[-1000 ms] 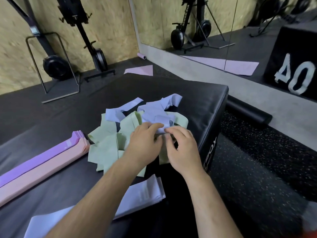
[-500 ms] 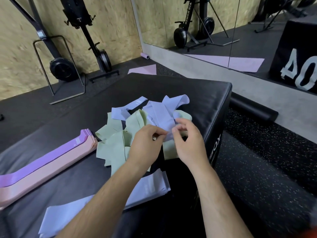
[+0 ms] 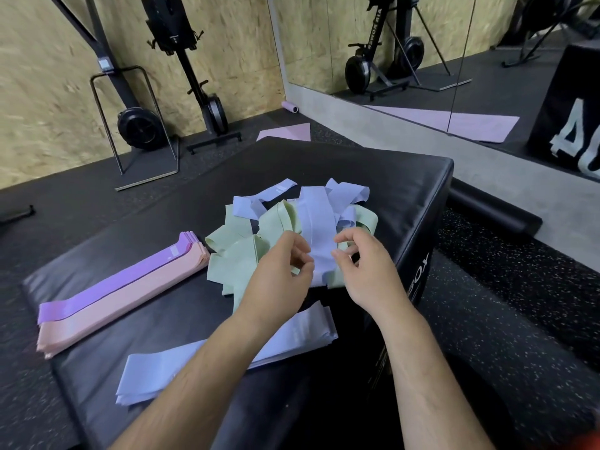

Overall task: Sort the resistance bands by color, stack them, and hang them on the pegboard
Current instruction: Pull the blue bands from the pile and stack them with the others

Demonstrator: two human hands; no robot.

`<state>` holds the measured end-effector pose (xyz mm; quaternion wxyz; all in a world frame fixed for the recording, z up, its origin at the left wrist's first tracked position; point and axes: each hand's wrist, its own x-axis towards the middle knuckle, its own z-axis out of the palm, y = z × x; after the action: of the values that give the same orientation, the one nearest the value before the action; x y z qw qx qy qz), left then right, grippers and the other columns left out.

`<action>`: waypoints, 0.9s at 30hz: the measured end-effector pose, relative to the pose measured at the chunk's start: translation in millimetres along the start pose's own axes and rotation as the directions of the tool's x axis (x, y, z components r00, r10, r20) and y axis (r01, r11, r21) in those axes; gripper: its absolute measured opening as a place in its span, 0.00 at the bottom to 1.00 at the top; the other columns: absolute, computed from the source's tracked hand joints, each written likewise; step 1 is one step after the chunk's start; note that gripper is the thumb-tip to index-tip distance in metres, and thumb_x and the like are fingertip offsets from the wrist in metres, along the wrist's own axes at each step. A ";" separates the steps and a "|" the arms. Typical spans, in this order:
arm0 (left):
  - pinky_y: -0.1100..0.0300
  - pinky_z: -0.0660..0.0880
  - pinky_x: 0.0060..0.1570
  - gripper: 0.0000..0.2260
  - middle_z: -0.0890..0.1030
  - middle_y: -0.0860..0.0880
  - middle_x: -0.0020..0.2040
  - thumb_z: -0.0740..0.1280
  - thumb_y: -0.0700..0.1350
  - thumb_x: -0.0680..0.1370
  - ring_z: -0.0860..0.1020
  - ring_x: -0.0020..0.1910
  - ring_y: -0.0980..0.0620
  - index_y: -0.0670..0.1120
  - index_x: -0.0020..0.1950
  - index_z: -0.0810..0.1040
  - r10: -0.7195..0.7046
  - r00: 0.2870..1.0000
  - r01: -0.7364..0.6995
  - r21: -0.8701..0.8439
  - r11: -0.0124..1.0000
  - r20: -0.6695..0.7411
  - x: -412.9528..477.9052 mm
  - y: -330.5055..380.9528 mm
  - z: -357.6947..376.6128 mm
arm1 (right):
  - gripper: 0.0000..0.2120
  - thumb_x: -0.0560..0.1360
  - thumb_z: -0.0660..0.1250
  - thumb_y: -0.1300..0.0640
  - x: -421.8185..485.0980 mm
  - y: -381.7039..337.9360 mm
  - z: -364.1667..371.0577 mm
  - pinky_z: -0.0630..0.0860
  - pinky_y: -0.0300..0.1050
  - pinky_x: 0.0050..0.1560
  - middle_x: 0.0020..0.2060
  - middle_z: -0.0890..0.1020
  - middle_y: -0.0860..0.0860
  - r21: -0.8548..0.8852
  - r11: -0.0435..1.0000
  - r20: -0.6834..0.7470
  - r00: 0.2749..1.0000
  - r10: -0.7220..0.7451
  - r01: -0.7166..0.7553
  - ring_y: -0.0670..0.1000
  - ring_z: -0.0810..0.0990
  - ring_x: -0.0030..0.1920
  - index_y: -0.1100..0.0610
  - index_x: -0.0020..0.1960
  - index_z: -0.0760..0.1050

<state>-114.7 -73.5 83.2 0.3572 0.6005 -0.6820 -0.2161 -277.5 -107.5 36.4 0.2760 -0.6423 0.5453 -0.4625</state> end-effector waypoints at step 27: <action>0.70 0.68 0.43 0.05 0.75 0.55 0.44 0.65 0.39 0.81 0.73 0.46 0.58 0.45 0.47 0.78 0.347 0.921 -0.327 0.135 0.935 -0.177 13.6 48.0 -50.3 | 0.06 0.83 0.63 0.57 -10.5 -81.2 -1.5 0.71 0.28 0.46 0.44 0.82 0.36 0.314 0.947 -0.015 0.998 -0.062 0.064 0.35 0.78 0.47 0.48 0.50 0.77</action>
<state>-109.3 -71.1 153.8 0.4237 0.5101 -0.7465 -0.0553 -242.4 -76.8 103.6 0.3584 -0.6061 0.4446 -0.5536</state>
